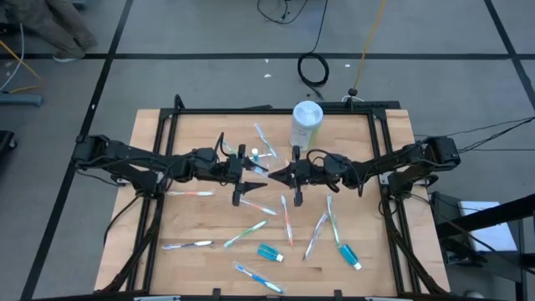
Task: Pick & Place toothbrushing station
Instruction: Put the blue toothbrush into the transparent organizer
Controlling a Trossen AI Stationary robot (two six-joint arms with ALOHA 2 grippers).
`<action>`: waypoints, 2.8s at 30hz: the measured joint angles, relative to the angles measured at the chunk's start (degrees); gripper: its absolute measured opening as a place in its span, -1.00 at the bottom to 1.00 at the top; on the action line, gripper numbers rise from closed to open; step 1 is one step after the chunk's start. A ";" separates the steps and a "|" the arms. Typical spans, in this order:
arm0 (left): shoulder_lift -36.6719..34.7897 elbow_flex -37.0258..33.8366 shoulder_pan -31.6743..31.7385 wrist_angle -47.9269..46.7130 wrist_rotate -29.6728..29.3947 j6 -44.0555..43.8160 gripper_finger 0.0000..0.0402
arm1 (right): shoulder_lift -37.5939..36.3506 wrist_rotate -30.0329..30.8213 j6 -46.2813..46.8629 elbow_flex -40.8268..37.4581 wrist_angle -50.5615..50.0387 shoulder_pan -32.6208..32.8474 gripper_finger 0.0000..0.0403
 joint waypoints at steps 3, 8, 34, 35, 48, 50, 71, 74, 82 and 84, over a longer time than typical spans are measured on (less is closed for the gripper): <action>-0.01 0.00 0.00 0.04 0.00 0.01 -0.14 | 0.00 0.00 -0.01 0.00 0.45 0.00 -1.00; -0.02 0.00 0.00 0.15 0.00 0.07 -0.40 | 0.00 0.00 0.00 -0.02 0.88 0.00 -1.00; -0.02 0.00 0.02 -2.88 -0.09 -0.28 -0.91 | -1.09 -5.98 -3.02 -0.06 -4.89 0.11 -0.47; -0.02 0.00 0.02 -3.07 -0.09 -0.34 -0.92 | -1.93 -5.99 -3.02 -0.09 -6.45 0.11 -0.43; -0.02 0.00 0.00 -3.91 -0.09 -1.73 -0.93 | -19.54 -1.95 6.04 -2.44 -47.55 2.10 -0.33; -0.02 0.00 0.00 -3.89 -0.07 -1.73 -0.94 | -20.33 -1.27 5.12 -3.74 -46.61 2.54 -0.34; -12.09 0.00 2.63 -21.90 -3.64 -1.58 -0.90 | -20.53 -1.18 1.89 -3.93 -44.00 2.47 -0.34; -14.71 0.00 3.72 -25.58 -3.68 -1.73 -0.93 | -19.28 -1.18 -0.48 -3.87 -43.94 2.47 -0.34; -20.98 0.00 5.97 -35.47 -13.17 -1.69 -0.90 | -16.59 10.72 -7.85 -3.89 -25.23 1.88 -0.34; -21.54 0.02 6.67 -37.12 -15.95 -1.79 -0.88 | -16.63 12.89 -7.95 -3.87 -22.72 1.88 -0.34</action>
